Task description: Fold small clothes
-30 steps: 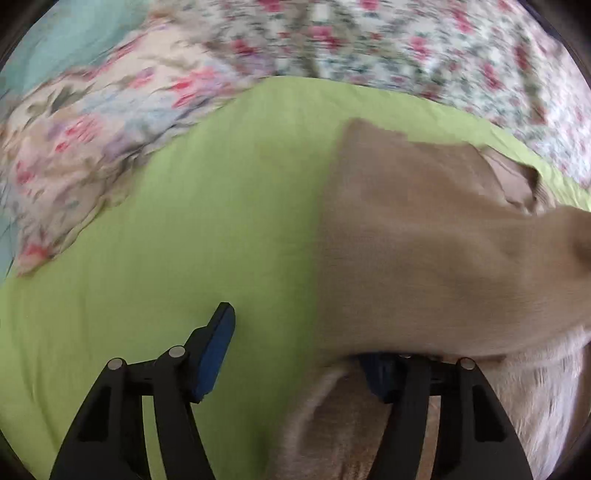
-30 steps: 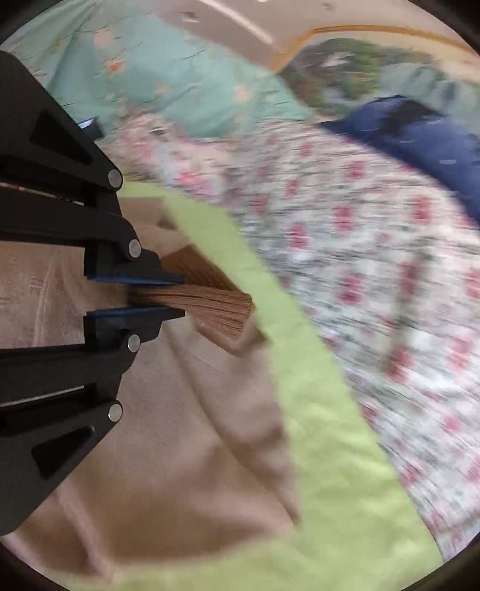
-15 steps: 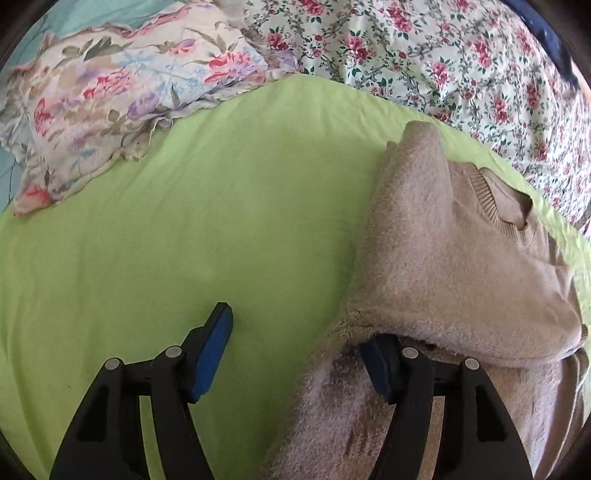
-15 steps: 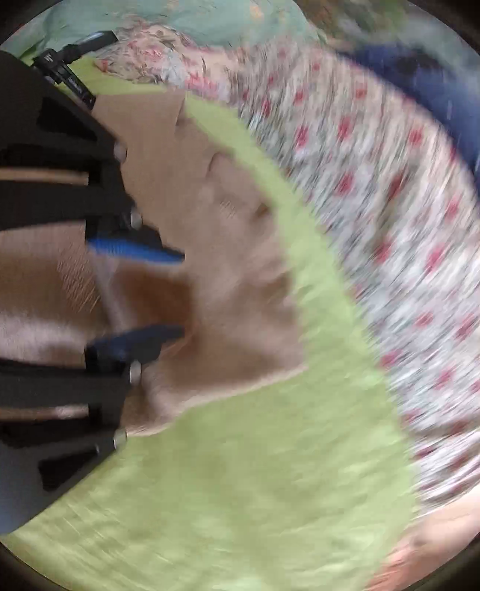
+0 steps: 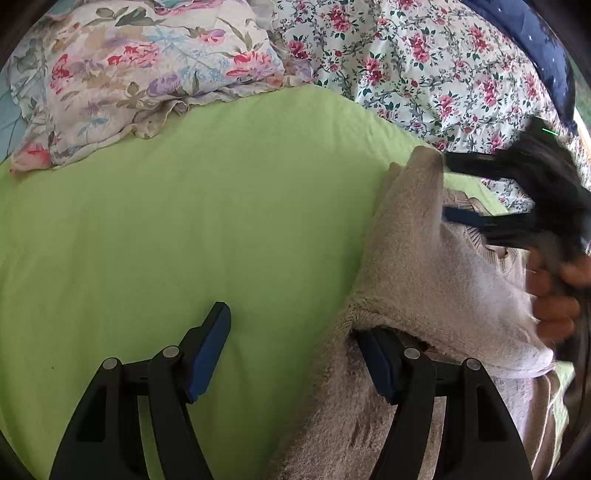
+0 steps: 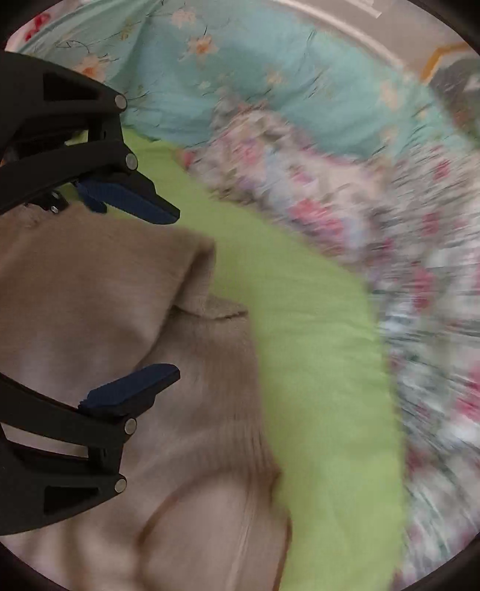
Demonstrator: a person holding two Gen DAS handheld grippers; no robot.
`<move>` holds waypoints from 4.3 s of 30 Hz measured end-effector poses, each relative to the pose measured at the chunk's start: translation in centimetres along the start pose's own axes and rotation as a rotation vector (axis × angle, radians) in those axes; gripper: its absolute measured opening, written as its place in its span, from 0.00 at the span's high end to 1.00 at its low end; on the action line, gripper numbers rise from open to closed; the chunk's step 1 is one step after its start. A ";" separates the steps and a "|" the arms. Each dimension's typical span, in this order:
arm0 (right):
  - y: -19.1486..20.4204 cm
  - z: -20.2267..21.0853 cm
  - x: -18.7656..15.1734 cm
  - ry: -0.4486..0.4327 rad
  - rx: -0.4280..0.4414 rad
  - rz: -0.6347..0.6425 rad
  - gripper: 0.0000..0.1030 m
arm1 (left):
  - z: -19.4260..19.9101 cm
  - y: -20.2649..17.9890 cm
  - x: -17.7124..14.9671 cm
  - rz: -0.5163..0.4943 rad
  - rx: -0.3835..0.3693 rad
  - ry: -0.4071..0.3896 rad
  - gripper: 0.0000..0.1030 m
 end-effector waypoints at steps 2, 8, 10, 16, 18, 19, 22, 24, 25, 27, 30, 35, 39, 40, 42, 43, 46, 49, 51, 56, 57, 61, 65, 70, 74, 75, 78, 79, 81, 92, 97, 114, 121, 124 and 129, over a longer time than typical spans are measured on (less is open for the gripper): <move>1.5 -3.7 0.3 0.148 0.137 0.000 0.23 | -0.1 0.0 0.0 0.002 -0.007 -0.005 0.31; 5.5 -6.1 3.7 -0.003 0.366 -0.014 0.22 | 0.5 -0.3 -0.4 -0.011 -0.042 -0.015 0.31; 4.8 -4.8 4.3 -0.113 0.376 -0.073 0.22 | 1.2 -0.3 -0.9 -0.019 -0.120 -0.010 0.31; 1.9 5.3 -0.8 -0.345 0.160 -0.069 0.22 | 3.2 -0.6 -0.8 -0.065 -0.155 -0.008 0.30; 0.5 8.6 -3.9 -0.394 0.050 -0.081 0.23 | 3.1 -1.5 0.0 -0.095 -0.104 -0.007 0.30; -0.5 10.1 -5.7 -0.414 -0.001 -0.094 0.23 | 2.9 -2.1 0.5 -0.116 -0.077 -0.010 0.30; -4.4 16.4 -12.7 -0.512 -0.194 -0.169 0.23 | 1.8 -2.9 1.8 -0.161 -0.006 -0.009 0.30; -7.8 21.0 -18.0 -0.595 -0.337 -0.266 0.25 | 0.9 -3.1 2.5 -0.168 0.014 0.004 0.30; -9.2 22.3 -19.9 -0.619 -0.373 -0.312 0.28 | 0.5 -3.1 2.8 -0.168 0.022 0.009 0.30; -12.4 24.2 -23.5 -0.607 -0.436 -0.415 0.34 | -0.5 -2.8 3.4 -0.169 0.034 0.024 0.30; -14.8 22.7 -25.5 -0.497 -0.473 -0.451 0.44 | -2.0 -2.5 3.4 -0.168 0.067 0.051 0.30; -13.9 20.0 -24.4 -0.399 -0.471 -0.356 0.93 | -2.6 -2.2 3.1 -0.172 0.102 0.062 0.29; -13.0 23.3 -24.3 -0.516 -0.536 -0.341 0.94 | -2.9 -2.6 2.8 -0.202 0.136 0.069 0.24; -13.7 23.0 -24.6 -0.482 -0.566 -0.360 0.93 | -3.2 -2.6 2.6 -0.212 0.150 0.075 0.23; -15.2 21.3 -25.2 -0.378 -0.625 -0.384 0.92 | -3.3 -2.6 2.5 -0.219 0.164 0.080 0.23; -15.5 20.9 -25.7 -0.356 -0.635 -0.394 0.91 | -2.8 -2.6 2.4 -0.222 0.165 0.084 0.23; -14.5 22.1 -27.5 -0.390 -0.602 -0.407 0.84 | -0.9 -2.6 1.2 -0.233 0.129 0.098 0.24; -11.7 24.0 -31.2 -0.434 -0.563 -0.386 0.67 | 1.9 -2.3 -2.1 -0.262 0.048 0.130 0.24; -9.8 24.3 -32.9 -0.442 -0.532 -0.351 0.61 | 4.5 -1.9 -5.5 -0.285 -0.031 0.146 0.24; -5.7 24.8 -40.2 -0.454 -0.433 -0.302 0.58 | 9.0 -0.3 -14.0 -0.305 -0.153 0.213 0.23; -5.4 24.7 -41.4 -0.447 -0.418 -0.303 0.57 | 9.4 0.1 -15.3 -0.300 -0.165 0.229 0.23; -5.0 23.8 -48.1 -0.392 -0.359 -0.335 0.55 | 11.0 1.6 -20.7 -0.256 -0.238 0.268 0.23; -5.0 21.3 -52.1 -0.309 -0.274 -0.361 0.55 | 12.2 0.7 -24.2 -0.246 -0.386 0.287 0.23; -3.4 16.9 -53.4 -0.257 -0.112 -0.296 0.55 | 12.4 -0.6 -26.1 -0.310 -0.454 0.300 0.22; -2.8 14.7 -53.1 -0.253 -0.081 -0.250 0.55 | 12.3 -0.6 -26.5 -0.330 -0.513 0.326 0.23; -2.9 14.8 -53.1 -0.261 -0.074 -0.251 0.55 | 12.3 -0.5 -26.7 -0.327 -0.521 0.330 0.23; -3.3 15.6 -53.7 -0.296 -0.046 -0.269 0.70 | 12.5 -0.1 -27.0 -0.343 -0.523 0.333 0.41; -3.5 15.7 -53.9 -0.300 -0.059 -0.271 0.81 | 12.3 -0.1 -27.1 -0.351 -0.512 0.331 0.54; -3.7 16.0 -53.9 -0.296 -0.082 -0.276 0.92 | 11.9 0.0 -27.1 -0.360 -0.502 0.338 0.82; -2.1 20.1 -54.1 -0.398 -0.013 -0.235 0.93 | 16.1 0.7 -25.0 -0.299 -0.575 0.204 0.90; -0.8 24.2 -51.3 -0.541 0.062 -0.207 0.93 | 19.5 -0.5 -20.7 -0.297 -0.587 0.080 0.90; -8.4 31.1 -27.1 -0.689 -0.142 -0.198 0.93 | 11.7 -12.0 4.0 -0.298 -0.491 -0.090 0.91; -15.1 29.2 -19.4 -0.626 -0.224 -0.269 0.92 | 1.6 -12.4 9.2 -0.242 -0.408 -0.007 0.91; -18.2 26.8 -17.6 -0.560 -0.251 -0.306 0.92 | -2.3 -11.9 9.8 -0.219 -0.369 0.038 0.90; -21.2 23.9 -17.5 -0.469 -0.262 -0.376 0.76 | -5.6 -10.3 8.3 -0.176 -0.354 0.136 0.81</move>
Point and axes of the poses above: each gripper's, at about its wrist camera, not at the fingertips, and z roughly against the way its jaws point, y to its left, x to its top, the point moved 7 cm from there along -z, roughly the way its jaws point, and after that the axes turned 10 degrees about y, right-handed, at the moved point
